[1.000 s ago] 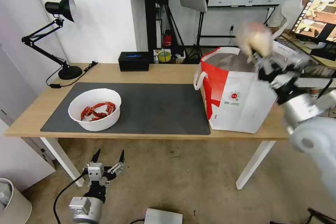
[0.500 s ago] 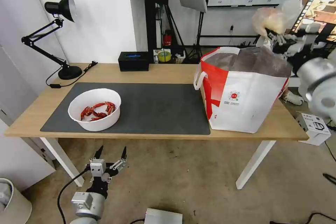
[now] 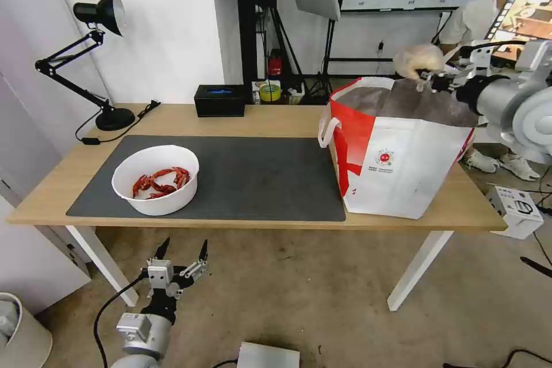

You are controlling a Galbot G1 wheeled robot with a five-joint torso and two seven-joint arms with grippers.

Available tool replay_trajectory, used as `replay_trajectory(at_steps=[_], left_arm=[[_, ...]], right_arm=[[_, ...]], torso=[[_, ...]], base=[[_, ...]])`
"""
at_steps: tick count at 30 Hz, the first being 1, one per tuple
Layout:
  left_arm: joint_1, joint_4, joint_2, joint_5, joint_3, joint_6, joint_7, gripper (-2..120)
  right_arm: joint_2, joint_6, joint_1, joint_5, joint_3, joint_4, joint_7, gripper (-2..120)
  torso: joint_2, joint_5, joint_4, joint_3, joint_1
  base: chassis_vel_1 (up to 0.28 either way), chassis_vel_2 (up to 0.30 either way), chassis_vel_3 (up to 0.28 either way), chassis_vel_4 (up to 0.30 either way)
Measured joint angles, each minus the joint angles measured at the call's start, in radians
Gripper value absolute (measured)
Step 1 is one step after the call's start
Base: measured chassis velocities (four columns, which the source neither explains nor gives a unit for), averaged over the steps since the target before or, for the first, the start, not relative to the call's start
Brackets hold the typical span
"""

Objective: Pick up the trash from the table and place it into the takeout bag.

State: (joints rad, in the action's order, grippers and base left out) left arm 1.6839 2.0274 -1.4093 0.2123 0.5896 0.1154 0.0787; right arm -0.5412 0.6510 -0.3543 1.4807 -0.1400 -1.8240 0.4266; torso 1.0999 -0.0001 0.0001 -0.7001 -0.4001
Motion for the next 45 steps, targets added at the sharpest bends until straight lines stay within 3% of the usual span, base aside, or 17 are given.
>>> replay_trajectory(at_steps=[15, 22, 24, 27, 39, 41, 45], left_arm=[[0.001, 0.002, 0.000, 0.008, 0.006, 0.002, 0.007, 100], [0.001, 0.006, 0.017, 0.024, 0.012, 0.001, 0.007, 100], [0.000, 0.006, 0.021, 0.026, 0.012, 0.001, 0.008, 100], [-0.006, 0.005, 0.031, 0.034, 0.011, 0.001, 0.008, 100], [-0.032, -0.011, 0.043, 0.044, -0.001, 0.000, 0.009, 100], [-0.034, -0.013, 0.046, 0.045, -0.001, 0.000, 0.009, 100], [-0.035, -0.016, 0.050, 0.047, -0.001, -0.001, 0.009, 100]], right_arm=[[-0.008, 0.048, -0.013, 0.037, 0.038, 0.038, 0.059, 7], [-0.006, 0.043, -0.052, 0.034, 0.000, 0.014, 0.064, 35], [-0.006, 0.039, -0.059, 0.032, -0.005, 0.008, 0.064, 38], [0.000, 0.031, -0.076, 0.029, -0.019, -0.009, 0.066, 55], [0.020, 0.005, -0.110, 0.006, -0.049, -0.026, 0.063, 92], [0.020, -0.015, -0.115, -0.003, -0.054, -0.029, 0.058, 98], [0.002, -0.177, -0.148, -0.126, -0.059, -0.042, 0.002, 100]], torso=[[0.000, 0.0003, -0.0001, 0.000, 0.000], [0.000, 0.0000, -0.0001, 0.000, 0.000], [0.000, 0.0001, -0.0001, 0.000, 0.000], [0.000, 0.0001, -0.0001, 0.000, 0.000], [0.000, 0.0001, -0.0001, 0.000, 0.000], [0.000, 0.0001, -0.0001, 0.000, 0.000], [0.000, 0.0001, -0.0001, 0.000, 0.000]], base=[[0.000, 0.000, 0.000, 0.000], [0.000, 0.000, 0.000, 0.000], [0.000, 0.000, 0.000, 0.000], [0.000, 0.000, 0.000, 0.000], [0.000, 0.000, 0.000, 0.000], [0.000, 0.000, 0.000, 0.000], [0.000, 0.000, 0.000, 0.000]])
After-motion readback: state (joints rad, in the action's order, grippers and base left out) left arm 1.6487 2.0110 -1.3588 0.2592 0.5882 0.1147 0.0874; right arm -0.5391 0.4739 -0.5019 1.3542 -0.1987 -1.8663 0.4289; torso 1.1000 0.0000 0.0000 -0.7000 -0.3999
